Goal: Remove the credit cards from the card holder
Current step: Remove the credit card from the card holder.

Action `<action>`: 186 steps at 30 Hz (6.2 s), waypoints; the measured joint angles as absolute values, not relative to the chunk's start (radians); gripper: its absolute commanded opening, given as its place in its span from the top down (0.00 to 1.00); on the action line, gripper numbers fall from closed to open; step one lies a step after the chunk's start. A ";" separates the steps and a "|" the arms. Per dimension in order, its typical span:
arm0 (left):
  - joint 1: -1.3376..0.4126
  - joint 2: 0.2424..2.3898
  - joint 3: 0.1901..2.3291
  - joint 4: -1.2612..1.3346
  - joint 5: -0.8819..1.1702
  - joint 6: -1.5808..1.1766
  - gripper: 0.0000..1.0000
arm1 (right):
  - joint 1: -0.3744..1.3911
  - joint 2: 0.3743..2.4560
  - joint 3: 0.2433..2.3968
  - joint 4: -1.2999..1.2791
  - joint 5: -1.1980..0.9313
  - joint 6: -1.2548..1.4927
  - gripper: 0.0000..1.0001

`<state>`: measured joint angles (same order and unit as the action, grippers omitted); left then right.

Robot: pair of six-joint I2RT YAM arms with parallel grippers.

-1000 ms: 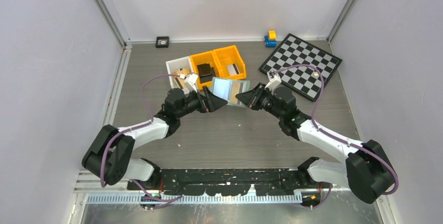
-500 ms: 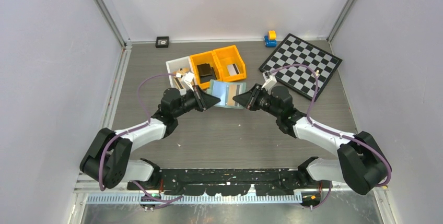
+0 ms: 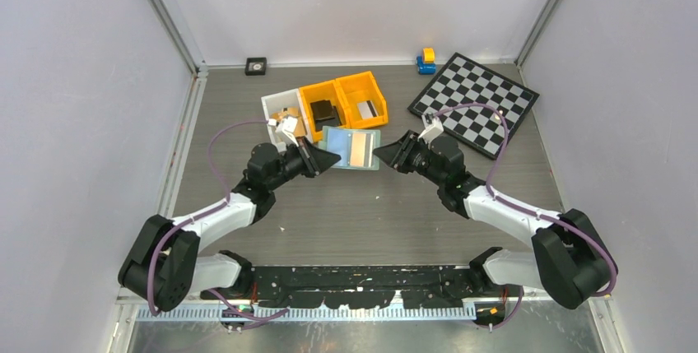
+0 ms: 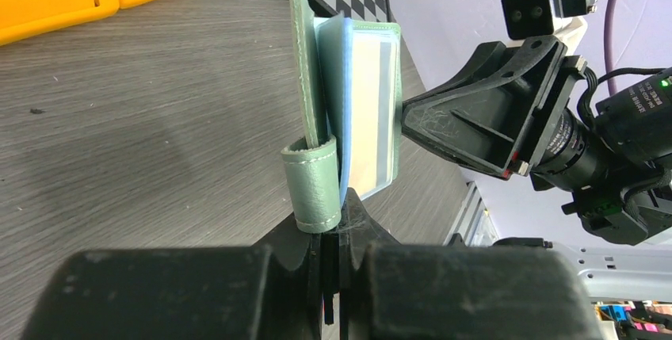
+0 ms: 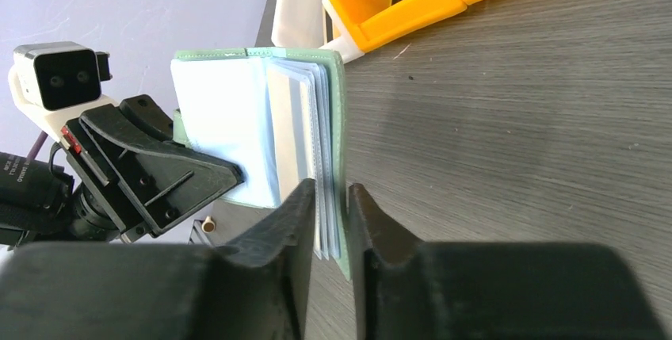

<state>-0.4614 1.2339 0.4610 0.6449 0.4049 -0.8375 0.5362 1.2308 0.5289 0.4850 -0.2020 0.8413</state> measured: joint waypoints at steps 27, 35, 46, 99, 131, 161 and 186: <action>-0.459 1.227 0.450 0.639 0.397 -0.838 1.00 | 0.532 1.288 0.529 0.575 -0.293 0.868 0.93; -0.456 1.269 0.451 0.640 0.418 -0.838 1.00 | 0.532 1.326 0.535 0.575 -0.319 0.871 0.82; -0.456 1.314 0.466 0.640 0.440 -0.838 1.00 | 0.530 1.346 0.536 0.593 -0.356 0.879 0.81; -0.456 1.352 0.524 0.583 0.471 -0.836 0.50 | 0.530 1.401 0.586 0.544 -0.345 0.891 0.99; -0.434 1.448 0.529 0.766 0.573 -0.950 1.00 | 0.531 1.354 0.521 0.703 -0.376 0.953 0.62; -0.407 1.449 0.513 0.774 0.572 -0.965 1.00 | 0.530 1.362 0.556 0.597 -0.340 0.918 0.75; -0.457 1.502 0.583 0.655 0.593 -0.892 0.79 | 0.535 1.438 0.588 0.582 -0.394 0.920 0.87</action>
